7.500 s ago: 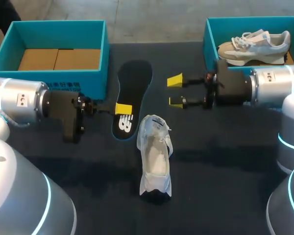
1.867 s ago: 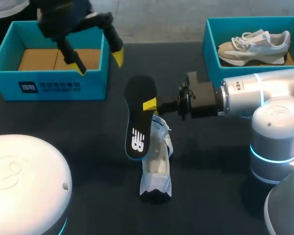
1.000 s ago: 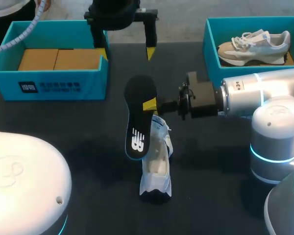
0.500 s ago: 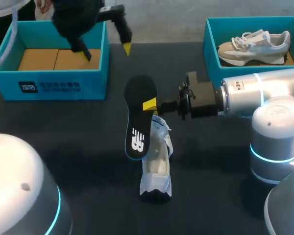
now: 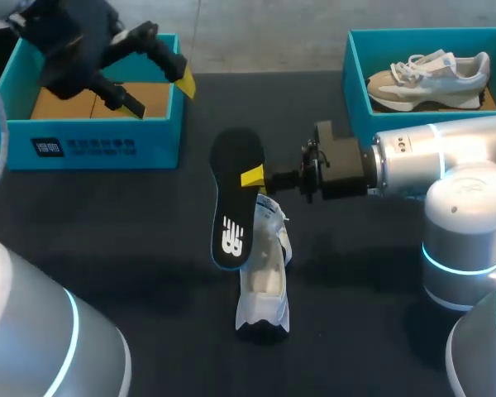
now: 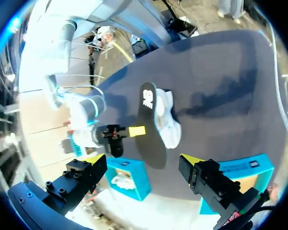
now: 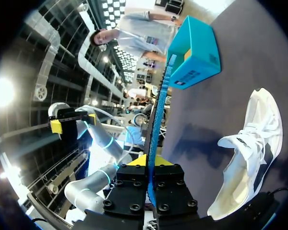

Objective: Take the shoe out of the shoebox, open the shoe tongue, remove and reinsert the insole, then place the shoe into the shoebox

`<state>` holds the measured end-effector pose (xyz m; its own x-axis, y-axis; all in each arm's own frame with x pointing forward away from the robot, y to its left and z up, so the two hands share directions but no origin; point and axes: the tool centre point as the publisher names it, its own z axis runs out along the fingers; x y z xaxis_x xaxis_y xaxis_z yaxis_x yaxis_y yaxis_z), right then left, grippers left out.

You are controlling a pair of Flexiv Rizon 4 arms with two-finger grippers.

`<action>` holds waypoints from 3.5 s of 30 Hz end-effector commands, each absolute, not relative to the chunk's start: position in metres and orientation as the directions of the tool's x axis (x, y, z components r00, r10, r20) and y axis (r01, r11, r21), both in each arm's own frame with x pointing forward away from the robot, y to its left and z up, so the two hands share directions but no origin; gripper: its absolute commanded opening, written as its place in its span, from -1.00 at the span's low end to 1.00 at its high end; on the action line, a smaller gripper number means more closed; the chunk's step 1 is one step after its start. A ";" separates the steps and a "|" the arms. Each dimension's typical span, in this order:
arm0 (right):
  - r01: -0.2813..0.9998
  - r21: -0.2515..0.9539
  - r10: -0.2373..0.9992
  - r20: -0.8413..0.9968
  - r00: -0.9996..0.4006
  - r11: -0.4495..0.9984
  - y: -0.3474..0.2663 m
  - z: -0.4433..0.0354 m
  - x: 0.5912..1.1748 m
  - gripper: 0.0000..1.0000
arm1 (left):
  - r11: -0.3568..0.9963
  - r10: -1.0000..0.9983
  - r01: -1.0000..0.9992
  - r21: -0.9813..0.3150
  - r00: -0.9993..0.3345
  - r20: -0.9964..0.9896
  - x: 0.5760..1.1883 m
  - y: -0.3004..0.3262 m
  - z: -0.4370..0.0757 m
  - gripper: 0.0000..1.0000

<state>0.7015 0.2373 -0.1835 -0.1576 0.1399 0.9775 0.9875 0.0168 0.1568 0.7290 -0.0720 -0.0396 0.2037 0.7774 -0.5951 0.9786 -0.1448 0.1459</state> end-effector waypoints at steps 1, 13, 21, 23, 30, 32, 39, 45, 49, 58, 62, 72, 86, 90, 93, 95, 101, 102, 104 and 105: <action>0.987 0.158 0.139 0.978 -0.158 0.012 0.239 -0.184 0.701 -1.00 | -0.088 0.148 0.968 0.236 0.248 -0.957 0.722 -0.068 -0.053 1.00; 0.987 0.158 0.139 0.978 -0.158 0.012 0.239 -0.184 0.701 -1.00 | -0.013 -0.045 0.983 0.184 0.184 -0.982 0.718 -0.055 -0.080 1.00; 0.987 0.158 0.139 0.978 -0.158 0.012 0.239 -0.184 0.701 -1.00 | 0.002 -0.117 0.983 0.185 0.184 -0.976 0.713 -0.055 -0.108 1.00; 0.987 0.158 0.139 0.978 -0.158 0.012 0.239 -0.184 0.701 -1.00 | 0.010 -0.150 0.982 0.187 0.186 -0.971 0.713 -0.056 -0.113 1.00; 0.987 0.158 0.139 0.978 -0.158 0.012 0.239 -0.184 0.701 -1.00 | 0.005 -0.174 0.982 0.186 0.184 -0.967 0.716 -0.062 -0.120 1.00; 0.987 0.158 0.139 0.978 -0.158 0.012 0.239 -0.184 0.701 -1.00 | 0.009 -0.174 0.985 0.171 0.170 -0.970 0.717 -0.063 -0.121 1.00; 0.987 0.158 0.139 0.978 -0.158 0.012 0.239 -0.184 0.701 -1.00 | 0.023 -0.154 0.991 0.131 0.133 -0.979 0.718 -0.066 -0.125 1.00; 0.987 0.158 0.139 0.978 -0.158 0.012 0.239 -0.184 0.701 -1.00 | -0.016 -0.039 0.991 0.134 0.134 -0.990 0.715 -0.064 -0.116 1.00; 0.987 0.158 0.139 0.978 -0.158 0.012 0.239 -0.184 0.701 -1.00 | -0.027 0.046 0.989 0.148 0.149 -0.988 0.715 -0.062 -0.114 1.00; 0.987 0.158 0.139 0.978 -0.158 0.012 0.239 -0.184 0.701 -1.00 | -0.030 0.069 0.989 0.142 0.144 -0.987 0.715 -0.064 -0.114 1.00; 0.988 0.156 0.147 0.977 -0.153 -0.006 0.239 -0.182 0.702 -1.00 | -0.026 0.072 0.994 0.102 0.104 -0.992 0.717 -0.066 -0.122 1.00; 0.989 0.149 0.128 0.981 -0.147 0.000 0.245 -0.176 0.692 -1.00 | -0.012 0.066 0.999 0.037 0.038 -0.997 0.724 -0.084 -0.133 1.00; 0.992 0.126 0.091 0.988 -0.125 0.000 0.256 -0.181 0.674 -1.00 | -0.013 0.068 1.000 0.010 0.010 -0.998 0.720 -0.105 -0.149 1.00; 0.992 0.128 0.090 0.988 -0.128 0.003 0.258 -0.180 0.673 -1.00 | -0.015 0.070 1.000 0.003 0.004 -0.998 0.718 -0.108 -0.153 1.00; 0.992 0.130 0.092 0.987 -0.129 0.003 0.259 -0.179 0.671 -1.00 | -0.013 0.067 1.000 -0.001 0.000 -0.998 0.718 -0.109 -0.155 0.92; 0.991 0.131 0.092 0.987 -0.131 0.002 0.259 -0.178 0.670 -1.00 | -0.010 0.063 1.000 -0.004 -0.004 -0.998 0.719 -0.109 -0.156 0.83; 0.990 0.142 0.089 0.986 -0.143 0.012 0.261 -0.176 0.669 -1.00 | -0.001 0.058 1.000 -0.017 -0.017 -0.998 0.719 -0.113 -0.162 0.63; 0.989 0.144 0.090 0.985 -0.145 0.015 0.261 -0.175 0.669 -1.00 | 0.000 0.058 1.000 -0.020 -0.020 -0.998 0.719 -0.114 -0.163 0.65; 0.989 0.147 0.091 0.985 -0.148 0.019 0.262 -0.174 0.670 -1.00 | 0.002 0.058 1.000 -0.023 -0.023 -0.998 0.719 -0.116 -0.165 0.58; 0.989 0.148 0.092 0.985 -0.149 0.021 0.263 -0.174 0.670 -1.00 | 0.003 0.058 1.000 -0.025 -0.025 -0.998 0.719 -0.117 -0.165 0.54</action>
<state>0.6685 0.2588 -0.1745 -0.1495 0.0873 0.9849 0.9887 0.0193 0.1483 0.7187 -0.1123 -0.1631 -0.0266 0.0619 -0.9977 0.9996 -0.0010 -0.0267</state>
